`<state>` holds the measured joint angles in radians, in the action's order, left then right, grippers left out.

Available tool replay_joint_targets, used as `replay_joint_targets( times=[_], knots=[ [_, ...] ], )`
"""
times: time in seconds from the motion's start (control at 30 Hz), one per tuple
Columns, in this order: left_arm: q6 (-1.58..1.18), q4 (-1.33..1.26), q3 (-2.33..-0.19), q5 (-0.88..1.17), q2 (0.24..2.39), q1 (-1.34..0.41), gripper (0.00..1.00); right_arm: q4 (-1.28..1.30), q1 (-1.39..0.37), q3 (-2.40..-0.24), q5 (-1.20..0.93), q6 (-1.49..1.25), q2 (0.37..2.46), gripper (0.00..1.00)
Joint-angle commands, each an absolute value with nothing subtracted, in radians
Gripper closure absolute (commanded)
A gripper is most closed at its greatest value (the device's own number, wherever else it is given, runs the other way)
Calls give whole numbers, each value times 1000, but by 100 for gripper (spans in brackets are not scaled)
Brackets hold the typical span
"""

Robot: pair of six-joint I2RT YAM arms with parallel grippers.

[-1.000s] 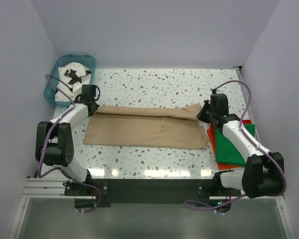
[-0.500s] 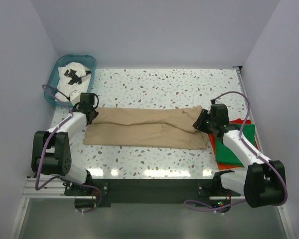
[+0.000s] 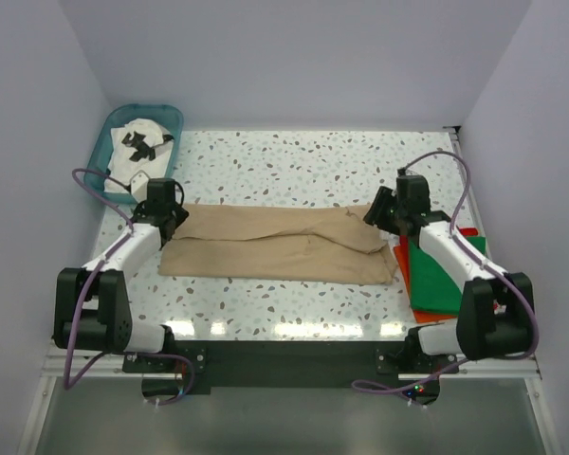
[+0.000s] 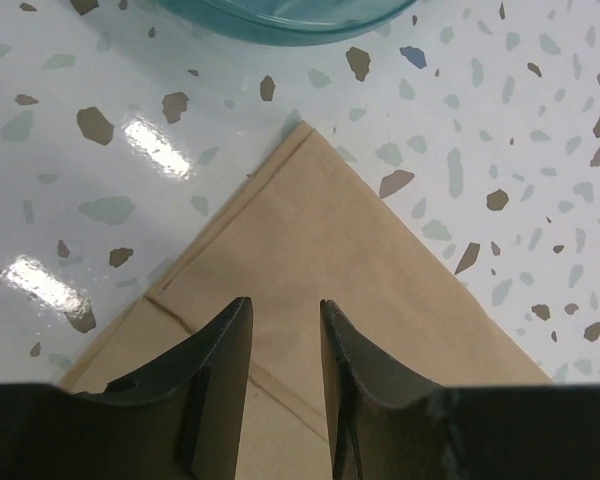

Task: Fold and stack the t-shirts
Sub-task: Fold the tshirt

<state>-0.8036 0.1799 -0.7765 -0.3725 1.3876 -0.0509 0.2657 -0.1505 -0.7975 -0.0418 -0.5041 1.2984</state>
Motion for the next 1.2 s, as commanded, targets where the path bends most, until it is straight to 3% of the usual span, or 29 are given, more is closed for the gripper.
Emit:
replay_joint_targets(
  times=[0.0,0.37,1.17],
  knots=[
    [-825,95,-778,-295,1397,-51,62,230,-150,-922,-3,-471,1393,48],
    [-821,68,-770,-180,1377,-58,61,219,-287,-1095,41,-419,1656,50],
    [-818,52,-759,-156,1396,-58,62,187,-374,-1174,75,-373,1821,50]
  ],
)
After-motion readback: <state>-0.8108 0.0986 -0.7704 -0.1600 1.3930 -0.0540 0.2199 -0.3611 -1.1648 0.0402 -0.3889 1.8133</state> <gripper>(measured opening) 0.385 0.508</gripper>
